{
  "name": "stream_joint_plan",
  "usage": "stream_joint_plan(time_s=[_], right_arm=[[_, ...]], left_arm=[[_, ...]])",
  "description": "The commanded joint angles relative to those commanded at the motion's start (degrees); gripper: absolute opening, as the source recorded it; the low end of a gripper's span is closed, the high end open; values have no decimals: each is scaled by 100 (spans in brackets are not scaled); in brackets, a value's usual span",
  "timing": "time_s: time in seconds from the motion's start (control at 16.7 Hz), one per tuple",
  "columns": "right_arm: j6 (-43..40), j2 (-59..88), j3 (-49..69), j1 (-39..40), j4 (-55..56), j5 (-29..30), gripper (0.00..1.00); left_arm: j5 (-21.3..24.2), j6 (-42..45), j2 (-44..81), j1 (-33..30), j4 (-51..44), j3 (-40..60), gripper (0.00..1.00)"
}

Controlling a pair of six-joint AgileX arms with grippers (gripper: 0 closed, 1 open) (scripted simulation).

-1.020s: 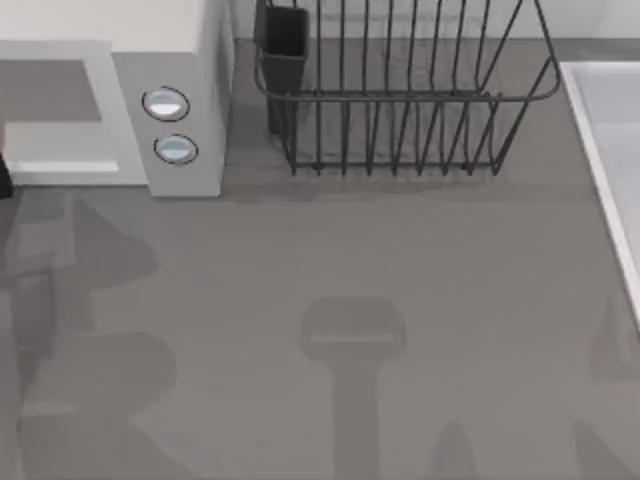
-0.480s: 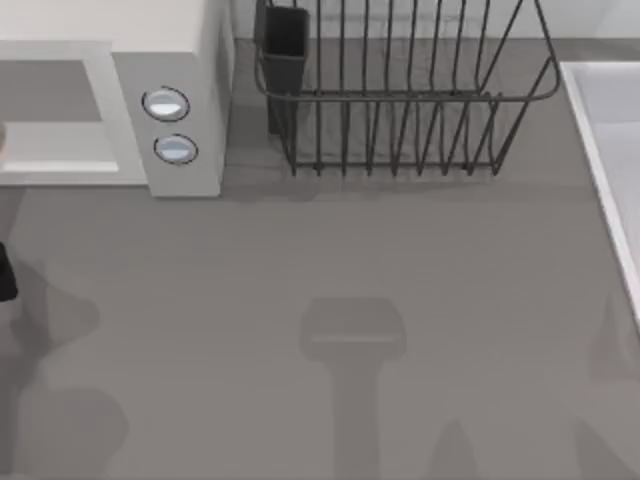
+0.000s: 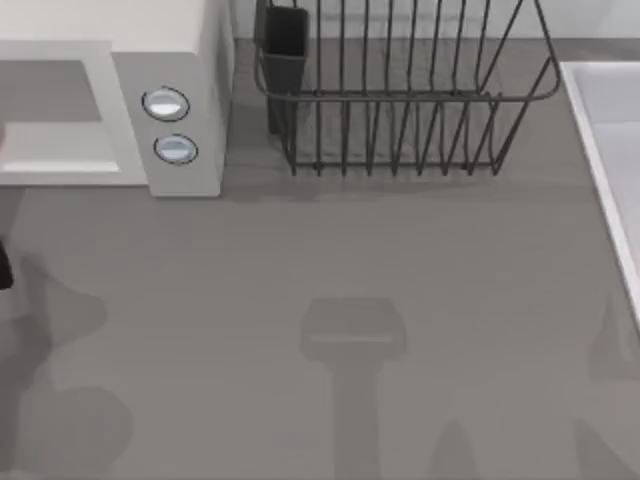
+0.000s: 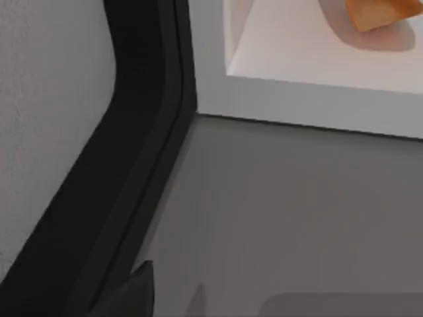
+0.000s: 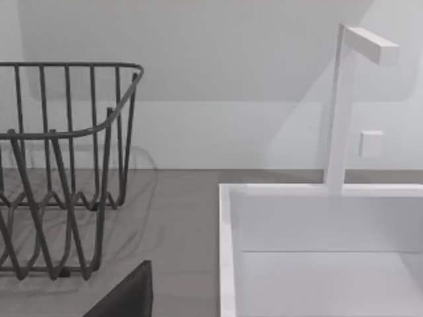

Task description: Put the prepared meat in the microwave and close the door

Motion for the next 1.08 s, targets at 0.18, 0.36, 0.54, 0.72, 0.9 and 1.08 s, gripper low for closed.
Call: stream_joint_plan(time_s=[0.18, 0.36, 0.54, 0.72, 0.9, 1.08], right_arm=[[0, 0, 0, 0, 0, 0, 100], [0, 0, 0, 0, 0, 0, 100], [0, 0, 0, 0, 0, 0, 100], [0, 0, 0, 0, 0, 0, 100], [0, 0, 0, 0, 0, 0, 100], [0, 0, 0, 0, 0, 0, 100]], left_arm=[[0, 1, -323, 0, -85, 173, 100], [-4, 0, -705, 0, -404, 304, 100], [-12, -2, -1121, 0, -895, 401, 100], [-20, -5, -1546, -1, -1494, 471, 100], [-27, -8, -1956, 0, -2136, 524, 100], [-34, -12, -2327, 2, -2760, 562, 100]])
